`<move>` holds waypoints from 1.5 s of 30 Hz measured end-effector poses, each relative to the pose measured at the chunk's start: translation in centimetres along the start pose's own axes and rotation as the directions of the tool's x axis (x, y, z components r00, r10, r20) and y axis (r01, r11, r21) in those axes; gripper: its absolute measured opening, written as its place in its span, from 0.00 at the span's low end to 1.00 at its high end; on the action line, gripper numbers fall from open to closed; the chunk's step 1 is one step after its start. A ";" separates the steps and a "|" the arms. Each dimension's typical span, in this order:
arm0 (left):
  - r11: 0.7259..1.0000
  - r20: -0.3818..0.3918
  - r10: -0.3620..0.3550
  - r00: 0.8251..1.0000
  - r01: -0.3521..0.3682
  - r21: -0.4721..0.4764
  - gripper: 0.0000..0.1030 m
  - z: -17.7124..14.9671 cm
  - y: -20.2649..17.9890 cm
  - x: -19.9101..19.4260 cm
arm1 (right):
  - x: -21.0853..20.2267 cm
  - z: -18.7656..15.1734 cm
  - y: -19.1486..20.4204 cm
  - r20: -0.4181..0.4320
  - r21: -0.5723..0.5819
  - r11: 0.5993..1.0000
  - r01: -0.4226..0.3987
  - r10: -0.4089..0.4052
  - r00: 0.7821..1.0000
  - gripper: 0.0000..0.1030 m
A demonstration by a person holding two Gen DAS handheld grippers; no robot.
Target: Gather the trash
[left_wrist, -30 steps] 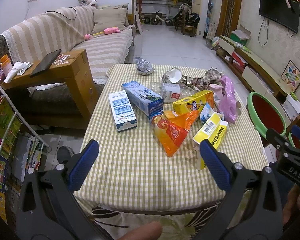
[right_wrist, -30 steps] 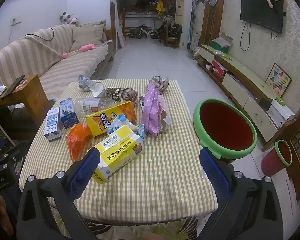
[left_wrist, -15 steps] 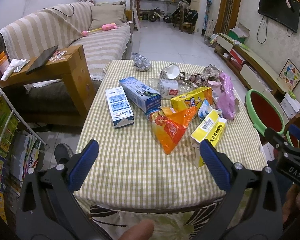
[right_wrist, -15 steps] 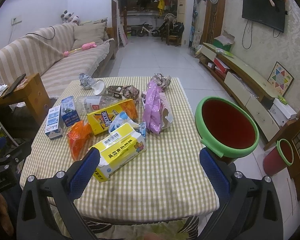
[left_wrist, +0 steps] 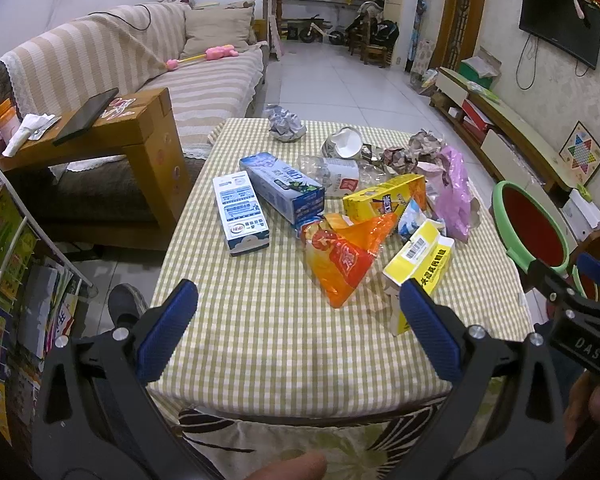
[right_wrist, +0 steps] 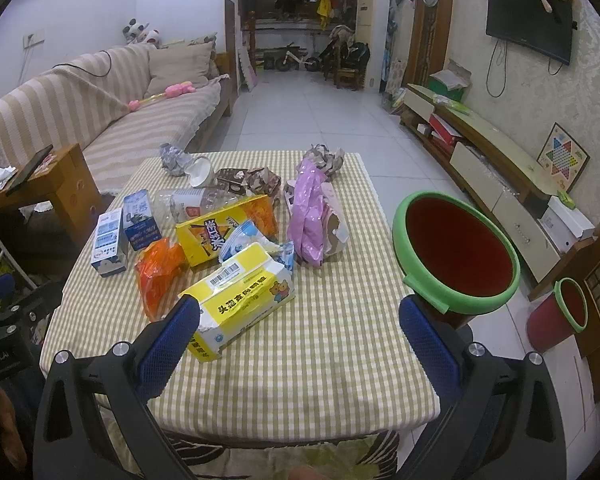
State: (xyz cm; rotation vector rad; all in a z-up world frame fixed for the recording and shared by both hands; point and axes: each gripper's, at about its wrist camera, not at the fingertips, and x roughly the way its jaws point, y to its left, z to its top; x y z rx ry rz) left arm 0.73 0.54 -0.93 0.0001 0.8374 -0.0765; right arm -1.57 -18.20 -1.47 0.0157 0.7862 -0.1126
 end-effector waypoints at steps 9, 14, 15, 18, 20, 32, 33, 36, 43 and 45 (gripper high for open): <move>1.000 -0.012 -0.004 1.000 0.004 -0.010 0.97 -0.3 0.3 0.5 | 0.8 -0.1 -0.3 -0.016 0.001 1.000 -0.003 0.003 1.000 0.92; 1.000 -0.029 -0.007 1.000 0.006 -0.026 0.97 -0.4 0.7 1.2 | 1.5 0.2 -0.6 -0.020 -0.010 1.000 -0.019 0.018 1.000 0.92; 1.000 -0.032 -0.006 0.999 0.005 -0.030 0.97 -0.3 0.9 1.4 | 1.8 0.4 -0.6 -0.023 -0.012 1.000 -0.024 0.023 0.999 0.92; 0.999 -0.040 -0.013 0.999 0.011 -0.043 0.97 0.0 1.3 2.0 | 2.8 0.9 -0.9 -0.043 -0.007 0.999 -0.051 0.050 0.998 0.92; 0.998 -0.042 -0.012 0.999 0.010 -0.055 0.97 0.4 1.7 2.5 | 3.7 1.5 -1.3 -0.056 0.011 0.998 -0.067 0.068 0.996 0.92; 0.984 -0.098 -0.033 0.995 0.015 -0.179 0.96 4.2 5.9 7.9 | 10.6 6.7 -2.5 -0.130 0.028 0.995 -0.092 0.095 0.987 0.92; 0.982 -0.112 -0.030 0.993 0.009 -0.188 0.96 4.8 6.4 8.8 | 11.2 7.2 -2.5 -0.133 0.020 0.996 -0.083 0.085 0.987 0.92; 0.979 -0.160 -0.018 0.987 -0.015 -0.201 0.96 5.8 7.2 11.4 | 13.0 8.5 -2.6 -0.146 0.016 0.997 -0.081 0.083 0.986 0.92; 0.977 -0.259 -0.007 0.966 -0.049 -0.209 0.96 7.2 8.2 16.7 | 17.6 10.3 -2.9 -0.209 -0.013 0.999 -0.047 0.043 0.977 0.82; 0.978 -0.285 0.007 0.958 -0.065 -0.196 0.94 7.3 8.2 17.9 | 18.9 10.7 -3.0 -0.235 -0.021 0.999 -0.040 0.034 0.971 0.74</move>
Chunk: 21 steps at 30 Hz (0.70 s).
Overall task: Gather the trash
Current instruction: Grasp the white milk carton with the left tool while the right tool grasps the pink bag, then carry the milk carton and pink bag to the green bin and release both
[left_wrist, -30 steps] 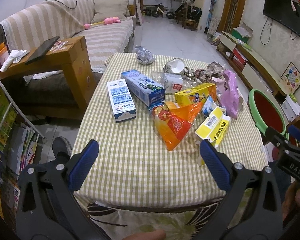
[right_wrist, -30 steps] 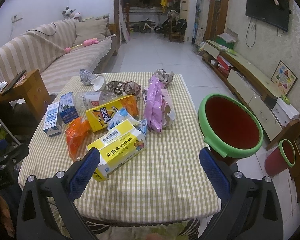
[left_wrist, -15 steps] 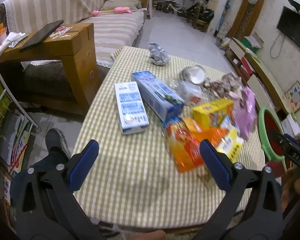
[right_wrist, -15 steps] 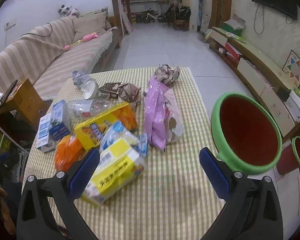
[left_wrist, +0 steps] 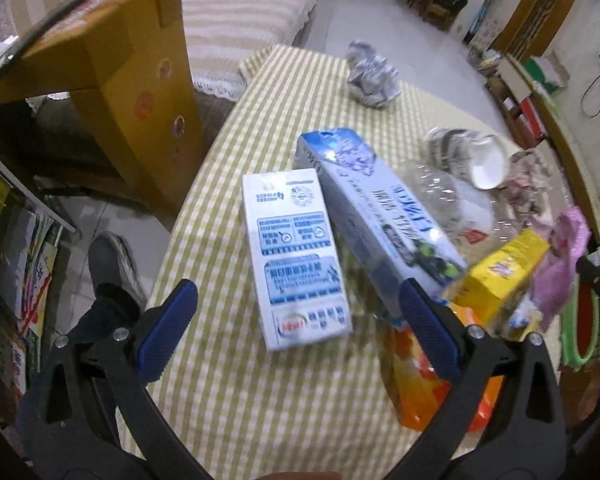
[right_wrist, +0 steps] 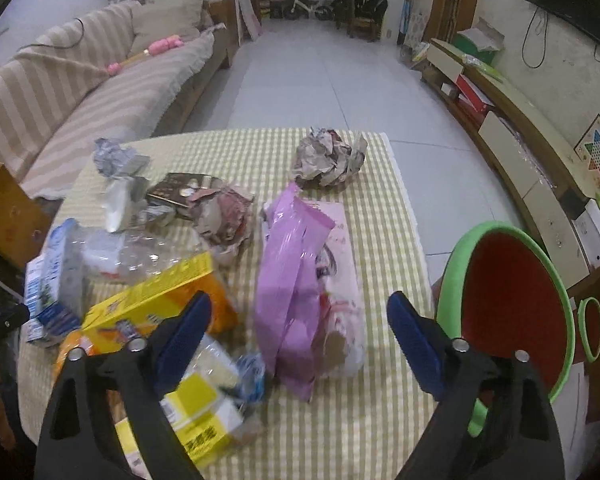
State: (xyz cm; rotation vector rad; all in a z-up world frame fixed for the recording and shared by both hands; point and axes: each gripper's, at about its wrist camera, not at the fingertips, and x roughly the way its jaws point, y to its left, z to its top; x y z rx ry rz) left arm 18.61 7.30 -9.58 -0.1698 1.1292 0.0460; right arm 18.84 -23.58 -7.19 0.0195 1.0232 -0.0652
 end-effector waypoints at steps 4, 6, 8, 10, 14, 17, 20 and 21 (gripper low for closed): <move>1.000 -0.044 0.013 0.999 -0.013 -0.004 0.89 0.8 0.4 2.0 | 1.9 0.8 0.4 -0.058 -0.022 1.000 0.002 -0.003 0.998 0.57; 1.000 -0.063 0.017 0.998 -0.018 -0.014 0.85 0.9 0.7 2.7 | 2.6 0.7 0.8 -0.086 -0.036 0.999 0.004 -0.007 0.996 0.47; 0.999 -0.085 0.021 0.996 -0.023 -0.023 0.74 1.1 0.9 3.3 | 2.7 0.6 1.1 -0.083 -0.050 0.999 0.020 -0.024 0.996 0.41; 0.999 -0.099 0.018 0.995 -0.021 -0.026 0.64 1.1 0.9 3.7 | 2.4 0.6 1.2 -0.072 -0.054 0.998 0.025 -0.029 0.997 0.33; 1.000 -0.098 -0.004 0.995 0.003 -0.015 0.55 1.2 0.3 3.6 | 1.6 0.6 1.1 -0.065 -0.055 0.998 0.004 -0.008 0.998 0.21; 1.000 -0.093 -0.018 0.996 0.018 -0.010 0.54 0.9 0.1 2.9 | 0.9 0.8 1.2 -0.057 -0.054 0.999 -0.008 0.005 0.998 0.19; 1.000 -0.073 -0.015 0.997 0.015 -0.005 0.54 0.7 -0.4 2.0 | -0.2 1.0 1.2 -0.040 -0.048 0.999 -0.025 0.024 0.999 0.17; 1.000 -0.061 -0.011 0.998 0.011 -0.002 0.54 0.7 -0.4 1.4 | -0.9 1.1 1.1 -0.031 -0.044 0.998 -0.037 0.035 0.999 0.16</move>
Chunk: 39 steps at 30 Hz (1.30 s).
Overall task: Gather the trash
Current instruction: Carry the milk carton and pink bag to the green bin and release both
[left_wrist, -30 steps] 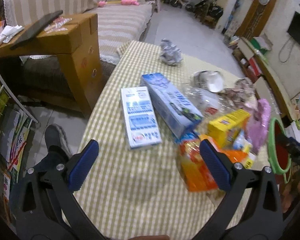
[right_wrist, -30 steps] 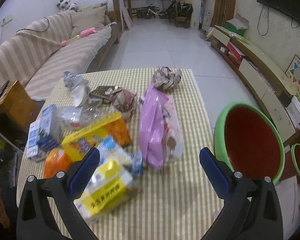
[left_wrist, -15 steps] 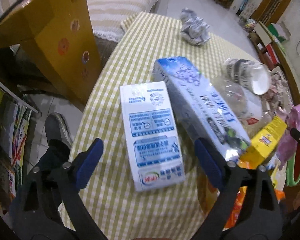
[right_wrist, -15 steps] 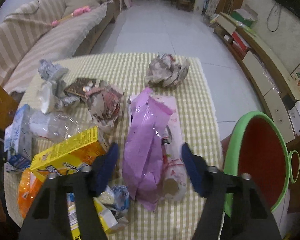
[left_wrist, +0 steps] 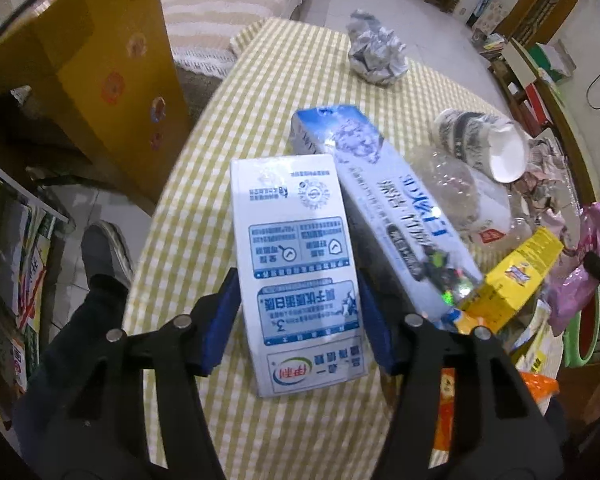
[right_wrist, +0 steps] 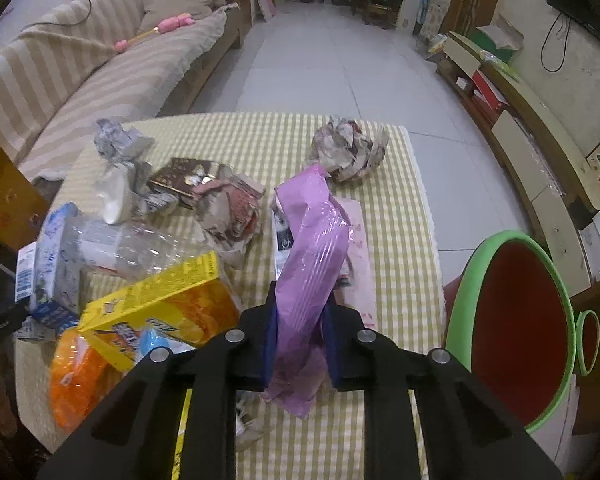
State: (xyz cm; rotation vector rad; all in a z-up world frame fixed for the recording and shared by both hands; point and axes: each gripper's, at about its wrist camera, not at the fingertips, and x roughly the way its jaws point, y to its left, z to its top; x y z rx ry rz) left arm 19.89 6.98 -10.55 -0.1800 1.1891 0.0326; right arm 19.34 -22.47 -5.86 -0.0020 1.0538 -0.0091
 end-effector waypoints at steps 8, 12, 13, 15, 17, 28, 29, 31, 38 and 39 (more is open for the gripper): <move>1.000 0.082 0.011 0.997 -0.014 0.027 0.54 -0.6 0.1 -4.1 | -3.8 -0.4 0.3 0.048 0.023 0.998 -0.061 0.060 0.997 0.16; 1.000 0.119 -0.003 0.993 0.000 0.026 0.54 -1.0 0.0 -6.1 | -5.9 -0.8 0.2 0.074 0.028 0.996 -0.086 0.084 0.994 0.16; 1.000 0.130 -0.012 0.992 0.009 0.024 0.54 -1.1 0.0 -6.7 | -6.3 -0.8 0.2 0.082 0.028 0.996 -0.090 0.087 0.993 0.16; 0.999 0.151 -0.027 0.988 0.024 0.026 0.54 -1.3 -0.1 -7.9 | -7.2 -0.9 0.0 0.096 0.031 0.995 -0.097 0.094 0.991 0.16; 0.998 0.169 -0.047 0.985 0.042 0.037 0.54 -1.4 -0.5 -8.9 | -7.9 -1.1 -0.4 0.106 0.040 0.994 -0.103 0.098 0.990 0.16; 0.975 0.184 -0.167 0.969 0.135 0.176 0.54 -1.7 -8.0 -12.0 | -11.0 -2.1 -5.9 0.157 0.122 0.988 -0.100 0.080 0.984 0.16; 0.971 0.181 -0.180 0.967 0.145 0.193 0.54 -1.7 -9.1 -12.1 | -11.2 -2.2 -6.8 0.159 0.133 0.986 -0.096 0.075 0.984 0.16; 0.961 0.175 -0.204 0.963 0.163 0.225 0.54 -1.7 -10.8 -12.3 | -11.6 -2.5 -8.7 0.163 0.162 0.983 -0.086 0.059 0.985 0.16; 0.900 0.125 -0.298 0.946 0.235 0.366 0.54 -2.0 -20.2 -12.2 | -12.5 -4.1 -16.2 0.166 0.269 0.962 -0.039 -0.007 0.986 0.16; 0.888 0.115 -0.313 0.943 0.247 0.388 0.54 -2.2 -21.6 -12.2 | -12.7 -4.3 -17.2 0.166 0.281 0.959 -0.033 -0.015 0.986 0.16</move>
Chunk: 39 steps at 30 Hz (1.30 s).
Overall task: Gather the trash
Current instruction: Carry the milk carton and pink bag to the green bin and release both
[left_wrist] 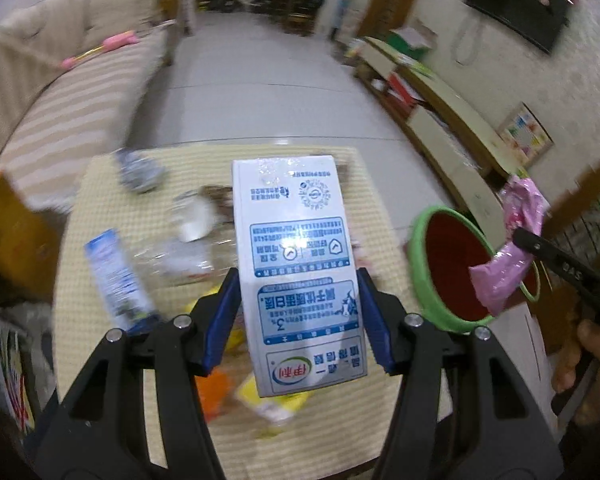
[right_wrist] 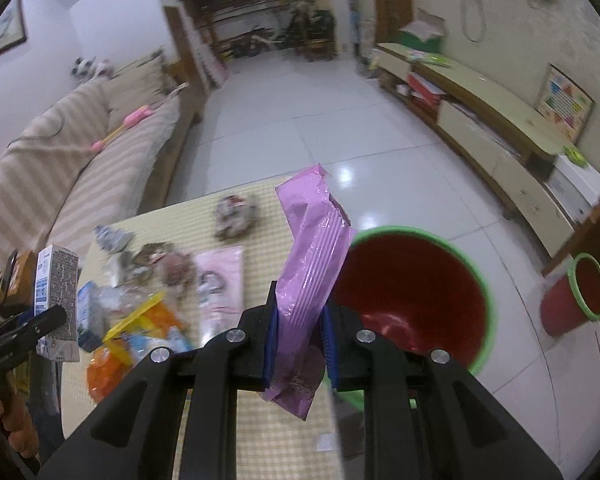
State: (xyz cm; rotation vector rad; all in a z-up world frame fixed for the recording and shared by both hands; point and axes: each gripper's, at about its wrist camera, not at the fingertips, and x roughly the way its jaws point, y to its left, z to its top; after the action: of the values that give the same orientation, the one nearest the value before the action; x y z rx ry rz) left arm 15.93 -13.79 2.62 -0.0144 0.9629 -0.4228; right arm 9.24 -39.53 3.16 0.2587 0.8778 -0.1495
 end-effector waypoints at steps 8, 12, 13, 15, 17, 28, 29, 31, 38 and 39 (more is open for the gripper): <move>0.978 -0.059 -0.142 0.988 0.150 0.147 0.54 2.5 -9.9 4.0 | -0.5 0.6 -6.7 0.008 0.093 0.994 0.048 -0.049 0.999 0.16; 0.957 -0.103 -0.212 0.972 0.228 0.179 0.54 2.9 -13.8 5.9 | 0.1 0.4 -9.6 -0.004 0.134 0.990 0.055 -0.055 0.998 0.16; 0.950 -0.120 -0.237 0.964 0.256 0.178 0.54 3.1 -14.7 6.6 | 0.3 0.3 -10.0 -0.007 0.142 0.988 0.053 -0.053 0.999 0.16; 0.938 -0.155 -0.282 0.947 0.306 0.164 0.54 3.1 -16.2 7.9 | 0.8 0.2 -11.0 -0.012 0.154 0.987 0.048 -0.047 0.999 0.16; 0.927 -0.188 -0.305 0.934 0.336 0.165 0.54 3.3 -17.3 9.4 | 1.5 0.1 -11.3 -0.019 0.157 0.987 0.041 -0.039 0.999 0.16; 0.924 -0.253 -0.265 0.930 0.320 0.209 0.54 4.6 -19.6 14.4 | 4.4 -0.9 -12.7 -0.074 0.177 0.983 0.057 -0.044 0.996 0.16; 0.924 -0.256 -0.263 0.930 0.319 0.210 0.54 4.6 -19.7 14.6 | 4.6 -0.9 -12.6 -0.079 0.178 0.982 0.058 -0.044 0.996 0.17; 0.922 -0.263 -0.266 0.927 0.324 0.211 0.54 5.0 -19.9 15.1 | 5.0 -0.8 -12.7 -0.088 0.173 0.983 0.060 -0.045 0.995 0.18; 0.939 -0.167 -0.258 0.952 0.288 0.189 0.95 6.2 -18.7 13.7 | 4.2 -0.3 -12.2 -0.052 0.163 0.983 0.085 -0.078 0.996 0.67; 0.945 -0.154 -0.244 0.957 0.271 0.186 0.95 6.2 -18.2 13.4 | 4.2 -0.3 -12.1 -0.050 0.161 0.983 0.089 -0.082 0.995 0.70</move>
State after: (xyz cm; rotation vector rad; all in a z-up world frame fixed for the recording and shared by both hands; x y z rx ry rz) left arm 21.33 -36.34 -0.79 0.0757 1.0450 -0.7721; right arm 8.82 -51.11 -2.20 0.3788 0.9213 -0.2975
